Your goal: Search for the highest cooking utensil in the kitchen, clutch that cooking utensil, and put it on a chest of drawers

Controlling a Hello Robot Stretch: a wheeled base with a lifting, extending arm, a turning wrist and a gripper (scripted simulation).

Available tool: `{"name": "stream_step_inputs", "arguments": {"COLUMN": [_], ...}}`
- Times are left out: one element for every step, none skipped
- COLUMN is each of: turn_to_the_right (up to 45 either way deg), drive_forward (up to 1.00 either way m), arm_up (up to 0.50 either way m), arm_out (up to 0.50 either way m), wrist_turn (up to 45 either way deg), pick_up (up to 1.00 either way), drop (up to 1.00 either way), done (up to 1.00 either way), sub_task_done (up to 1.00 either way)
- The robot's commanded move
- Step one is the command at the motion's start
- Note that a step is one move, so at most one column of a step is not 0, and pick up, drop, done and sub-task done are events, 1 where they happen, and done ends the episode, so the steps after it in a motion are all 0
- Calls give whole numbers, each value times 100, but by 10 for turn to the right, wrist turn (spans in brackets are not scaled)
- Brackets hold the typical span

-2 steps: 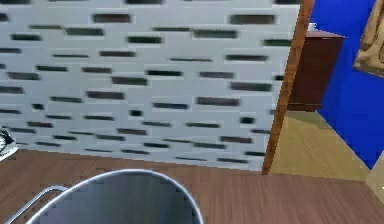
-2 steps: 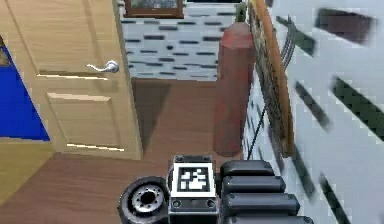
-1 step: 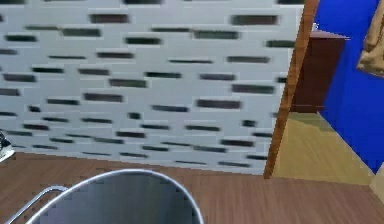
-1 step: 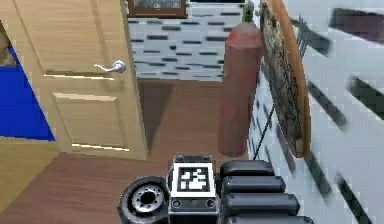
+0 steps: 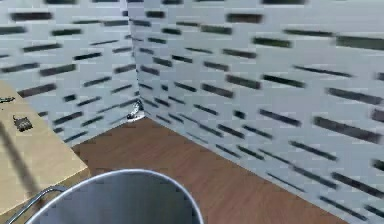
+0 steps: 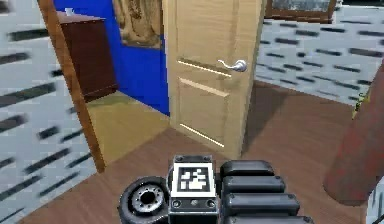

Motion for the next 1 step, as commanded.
{"name": "stream_step_inputs", "arguments": {"turn_to_the_right": [0], "drive_forward": [75], "arm_up": [0], "arm_out": [0], "wrist_turn": [0], "pick_up": [0], "drop": [0], "done": [0], "sub_task_done": [0]}}
